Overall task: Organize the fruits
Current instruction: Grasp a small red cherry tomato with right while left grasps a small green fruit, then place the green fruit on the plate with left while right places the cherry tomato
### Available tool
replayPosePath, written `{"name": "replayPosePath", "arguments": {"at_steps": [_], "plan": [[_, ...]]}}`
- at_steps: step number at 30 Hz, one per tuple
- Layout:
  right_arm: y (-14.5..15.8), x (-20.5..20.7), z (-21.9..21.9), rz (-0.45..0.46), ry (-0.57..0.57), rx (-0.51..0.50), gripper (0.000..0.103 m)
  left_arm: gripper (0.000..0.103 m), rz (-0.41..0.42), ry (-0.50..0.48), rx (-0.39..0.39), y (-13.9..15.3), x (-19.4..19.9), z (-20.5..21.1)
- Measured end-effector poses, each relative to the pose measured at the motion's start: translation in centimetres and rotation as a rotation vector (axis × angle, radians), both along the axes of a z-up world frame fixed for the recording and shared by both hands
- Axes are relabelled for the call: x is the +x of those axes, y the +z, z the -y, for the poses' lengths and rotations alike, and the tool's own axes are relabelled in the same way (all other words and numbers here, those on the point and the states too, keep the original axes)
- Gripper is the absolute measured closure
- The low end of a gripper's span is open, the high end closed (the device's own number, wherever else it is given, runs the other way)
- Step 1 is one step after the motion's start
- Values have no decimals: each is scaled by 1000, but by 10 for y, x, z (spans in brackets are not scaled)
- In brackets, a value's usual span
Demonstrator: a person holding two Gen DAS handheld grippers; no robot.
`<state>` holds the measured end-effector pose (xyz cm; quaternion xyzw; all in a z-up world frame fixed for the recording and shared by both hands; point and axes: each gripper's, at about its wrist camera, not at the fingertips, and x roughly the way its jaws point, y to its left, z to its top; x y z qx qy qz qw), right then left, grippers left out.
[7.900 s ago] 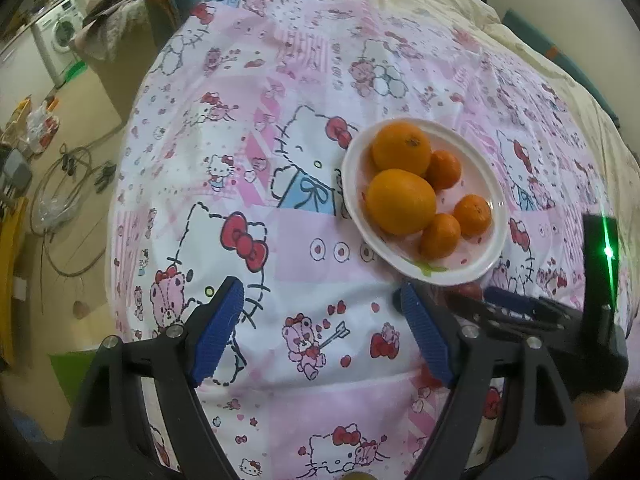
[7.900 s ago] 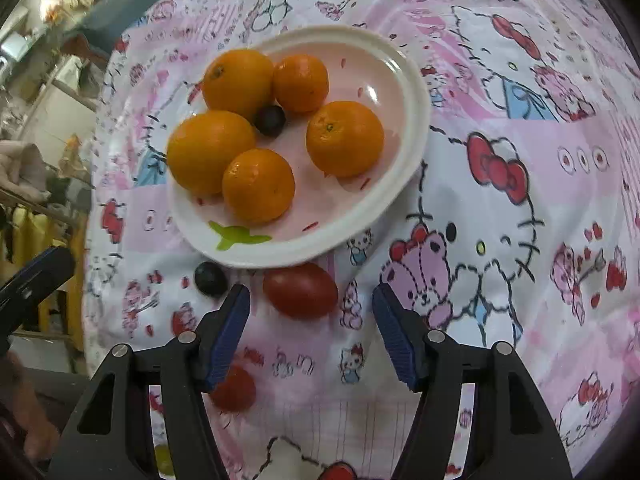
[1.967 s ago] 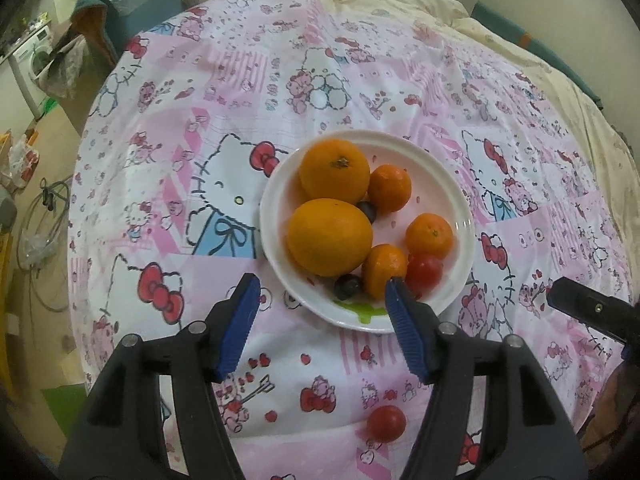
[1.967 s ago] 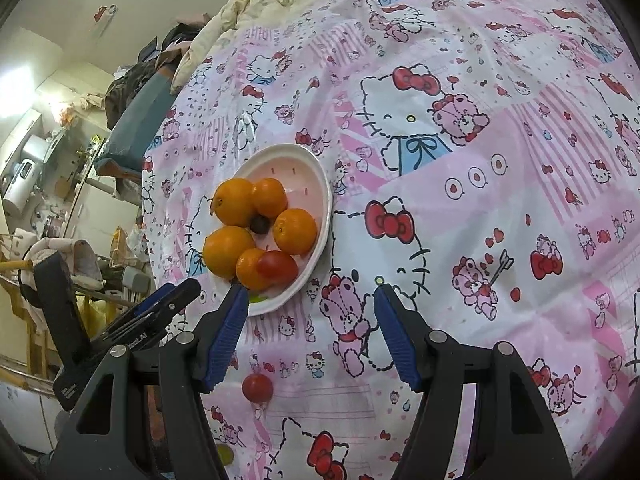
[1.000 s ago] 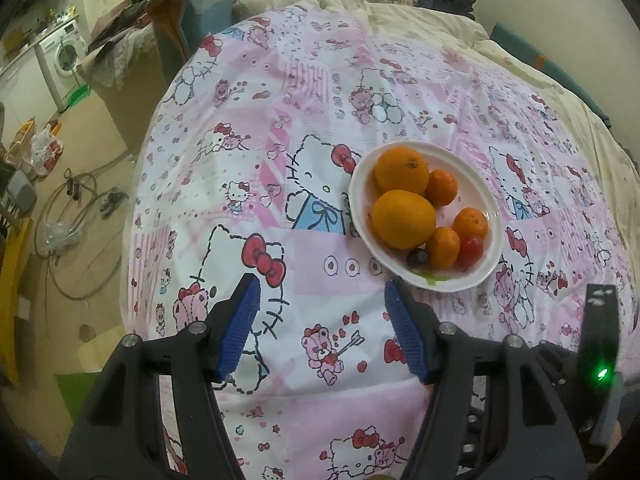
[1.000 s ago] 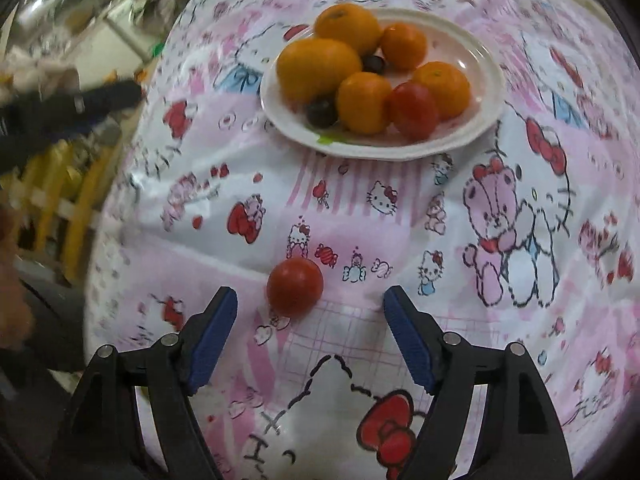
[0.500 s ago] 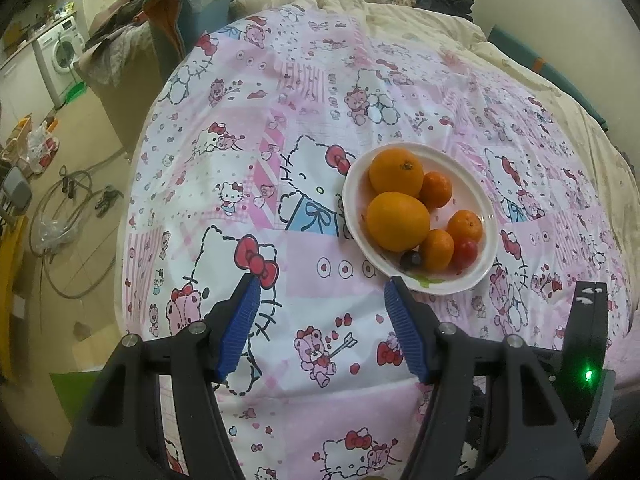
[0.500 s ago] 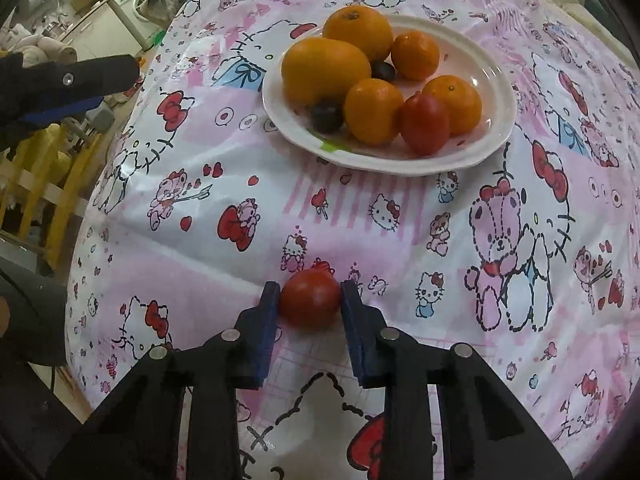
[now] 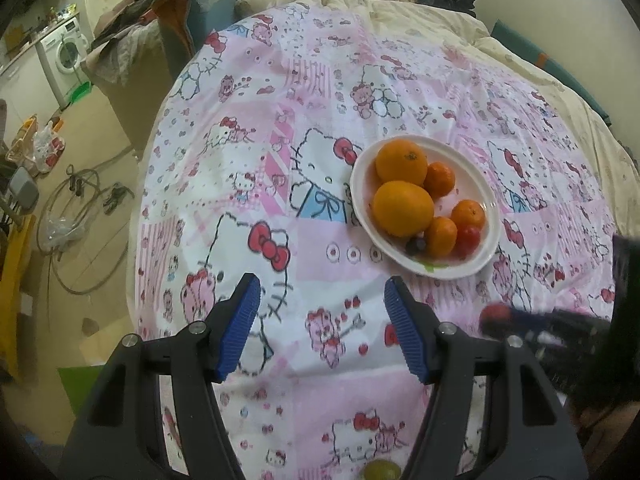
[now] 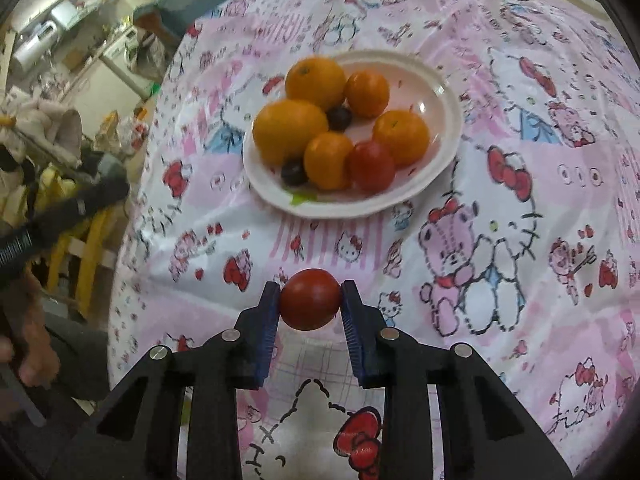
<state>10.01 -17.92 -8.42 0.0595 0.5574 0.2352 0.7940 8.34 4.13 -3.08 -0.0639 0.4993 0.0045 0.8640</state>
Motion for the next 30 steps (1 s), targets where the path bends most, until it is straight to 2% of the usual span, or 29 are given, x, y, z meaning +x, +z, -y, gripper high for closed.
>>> {"name": "replayPosePath", "arguments": {"at_steps": [8, 11, 20, 24, 26, 28, 30], "plan": [[32, 0, 19, 43, -45, 117, 71, 42, -12, -16, 4, 11, -37, 9], [38, -3, 26, 47, -55, 139, 71, 42, -49, -30, 5, 8, -50, 13], [45, -1, 42, 51, -87, 165, 71, 42, -215, -125, -36, -31, -94, 50], [49, -1, 48, 57, -101, 178, 71, 42, -258, -144, -10, -52, -107, 62], [51, -1, 50, 60, -104, 183, 71, 44, -274, -133, -19, -61, -110, 62], [52, -1, 52, 62, -107, 186, 71, 52, -292, -133, -34, -67, -112, 61], [52, -1, 53, 60, -108, 187, 71, 53, -304, -144, -33, -72, -113, 64]]}}
